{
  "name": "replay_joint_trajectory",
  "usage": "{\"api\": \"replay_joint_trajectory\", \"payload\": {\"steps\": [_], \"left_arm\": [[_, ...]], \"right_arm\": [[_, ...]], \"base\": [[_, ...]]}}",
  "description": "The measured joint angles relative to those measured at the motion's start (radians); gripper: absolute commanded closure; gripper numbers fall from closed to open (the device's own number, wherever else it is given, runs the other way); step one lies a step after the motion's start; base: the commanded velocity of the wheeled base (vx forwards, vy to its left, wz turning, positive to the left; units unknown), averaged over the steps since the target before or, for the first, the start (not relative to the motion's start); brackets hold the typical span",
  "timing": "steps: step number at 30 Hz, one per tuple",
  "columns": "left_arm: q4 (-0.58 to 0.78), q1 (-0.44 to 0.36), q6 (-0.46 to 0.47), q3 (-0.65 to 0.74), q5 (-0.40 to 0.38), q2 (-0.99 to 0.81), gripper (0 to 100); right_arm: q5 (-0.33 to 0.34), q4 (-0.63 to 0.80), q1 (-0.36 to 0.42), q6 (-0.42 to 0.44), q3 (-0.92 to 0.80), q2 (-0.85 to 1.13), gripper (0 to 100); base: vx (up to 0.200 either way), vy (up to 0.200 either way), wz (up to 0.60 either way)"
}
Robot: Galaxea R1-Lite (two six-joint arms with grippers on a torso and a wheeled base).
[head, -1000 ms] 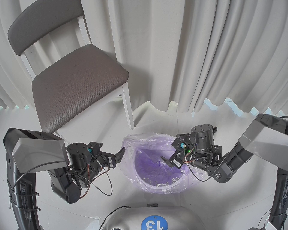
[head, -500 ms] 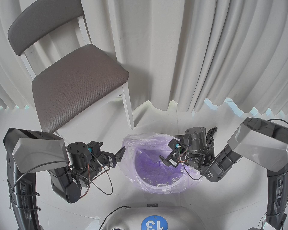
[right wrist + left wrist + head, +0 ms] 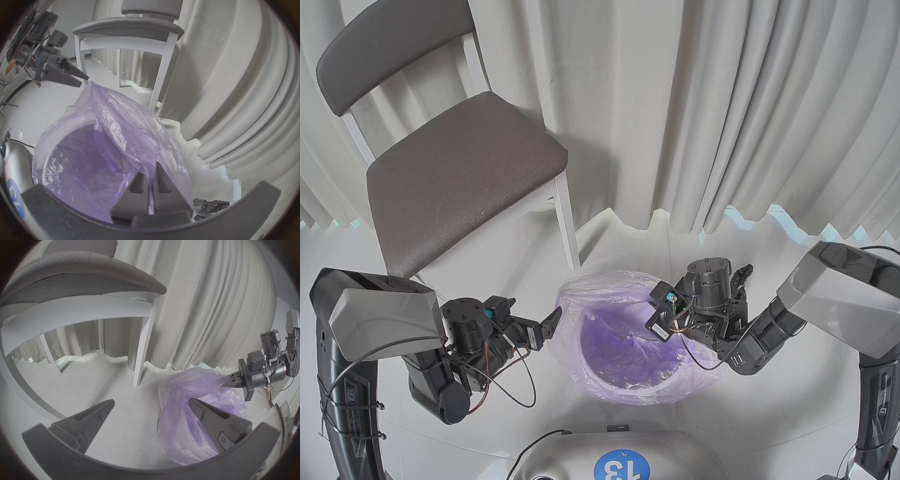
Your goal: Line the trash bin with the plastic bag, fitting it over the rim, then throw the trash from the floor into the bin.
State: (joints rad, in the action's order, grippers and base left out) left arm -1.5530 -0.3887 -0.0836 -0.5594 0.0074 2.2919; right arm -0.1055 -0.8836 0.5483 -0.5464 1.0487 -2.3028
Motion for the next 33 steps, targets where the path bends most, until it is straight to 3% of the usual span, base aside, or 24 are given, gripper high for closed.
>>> {"api": "replay_joint_trajectory", "payload": {"steps": [15,27,28,33], "left_arm": [[0.0,-0.001,0.0,-0.004,0.001,0.01,0],[0.0,-0.002,0.0,-0.008,0.001,0.014,0],[0.0,-0.002,0.0,-0.008,0.001,0.014,0],[0.0,-0.005,0.0,-0.008,0.003,0.014,0]], "right_arm": [[-0.062,0.01,-0.04,0.007,0.233,-0.06,100],[-0.07,0.034,-0.08,0.007,0.346,-0.13,100],[-0.071,0.034,-0.08,0.007,0.351,-0.133,0],[-0.079,0.028,-0.079,0.007,0.356,-0.14,0]], "base": [[0.0,0.0,0.0],[0.0,0.0,0.0],[0.0,0.0,0.0],[0.0,0.0,0.0]]}}
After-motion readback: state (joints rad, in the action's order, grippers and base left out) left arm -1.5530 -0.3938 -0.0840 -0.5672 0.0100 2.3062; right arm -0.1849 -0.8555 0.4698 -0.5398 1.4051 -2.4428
